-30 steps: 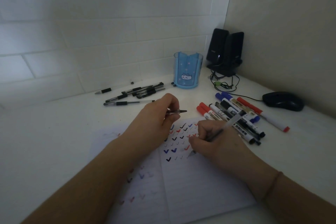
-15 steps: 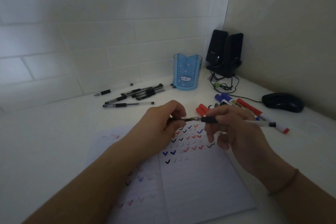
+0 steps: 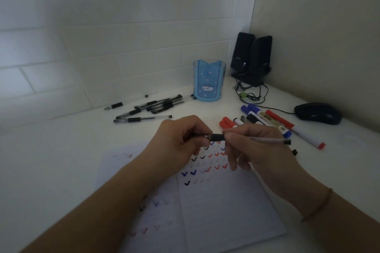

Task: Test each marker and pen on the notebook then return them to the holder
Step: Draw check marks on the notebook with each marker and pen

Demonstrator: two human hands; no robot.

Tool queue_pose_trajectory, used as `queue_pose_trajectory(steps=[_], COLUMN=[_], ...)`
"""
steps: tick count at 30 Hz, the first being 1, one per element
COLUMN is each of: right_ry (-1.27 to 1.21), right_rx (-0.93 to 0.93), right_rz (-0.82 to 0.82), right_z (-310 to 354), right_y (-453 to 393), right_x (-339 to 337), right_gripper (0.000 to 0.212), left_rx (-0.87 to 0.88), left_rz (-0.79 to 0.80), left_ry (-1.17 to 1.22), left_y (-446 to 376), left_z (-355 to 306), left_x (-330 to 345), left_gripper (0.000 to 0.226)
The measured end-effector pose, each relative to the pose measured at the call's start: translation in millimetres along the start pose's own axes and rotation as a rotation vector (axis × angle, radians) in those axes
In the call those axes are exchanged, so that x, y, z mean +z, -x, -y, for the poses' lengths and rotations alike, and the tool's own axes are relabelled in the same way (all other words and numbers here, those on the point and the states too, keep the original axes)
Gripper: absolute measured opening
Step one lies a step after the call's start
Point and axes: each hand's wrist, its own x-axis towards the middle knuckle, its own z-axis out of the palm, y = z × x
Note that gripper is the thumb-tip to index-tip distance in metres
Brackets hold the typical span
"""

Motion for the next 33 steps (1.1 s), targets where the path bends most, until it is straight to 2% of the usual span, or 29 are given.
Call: queue_pose_trajectory(steps=[2, 5, 7, 9, 11, 13, 15, 17, 20, 23, 26, 28, 30, 33], right_ry=[0.01, 0.128, 0.322, 0.595, 0.924, 1.087, 1.161, 1.164, 1.137, 1.249, 1.287, 1.257, 1.062, 0.664], right_rx=[-0.007, -0.073, -0.174, -0.255, -0.27, -0.148, -0.035, 0.003, 0.005, 0.102, 0.097, -0.018, -0.13, -0.19], right_rz=[0.017, 0.041, 0.008, -0.008, 0.026, 0.062, 0.089, 0.014, -0.154, -0.038, -0.054, -0.144, -0.184, -0.093], right_z=[0, 2, 5, 9, 12, 13, 11, 5, -8, -22, -25, -17, -4, 14], right_y=[0, 2, 2, 1, -3, -5, -8, -12, -17, -21, -23, -22, -16, -3], right_x=[0, 5, 4, -4, -22, -44, -62, -72, -78, -84, -83, -73, -57, -32], right_gripper=[0.02, 0.012, 0.017, 0.021, 0.035, 0.06, 0.074, 0.069, 0.056, 0.063, 0.064, 0.057, 0.049, 0.038], left_rx=[0.02, 0.06, 0.052, -0.036, -0.191, -0.358, -0.452, -0.495, -0.503, -0.519, -0.437, -0.243, -0.035, 0.127], left_rz=[-0.003, 0.062, 0.124, 0.128, 0.045, -0.035, -0.038, -0.033, -0.133, -0.182, -0.216, -0.297, -0.288, -0.098], left_ry=[-0.022, -0.094, -0.338, -0.65, -0.771, -0.74, -0.749, -0.799, -0.852, -0.858, -0.798, -0.54, -0.346, -0.325], left_y=[-1, -5, -8, -9, -9, -8, -8, -8, -10, -13, -14, -16, -17, -14], left_z=[-1, -1, 10, 35, 59, 76, 85, 90, 97, 97, 97, 86, 59, 14], left_x=[-3, -11, -21, -38, -54, -64, -64, -62, -62, -62, -61, -58, -47, -22], left_gripper=[0.025, 0.025, 0.037, 0.057, 0.055, 0.047, 0.045, 0.045, 0.036, 0.025, 0.023, 0.021, 0.017, 0.011])
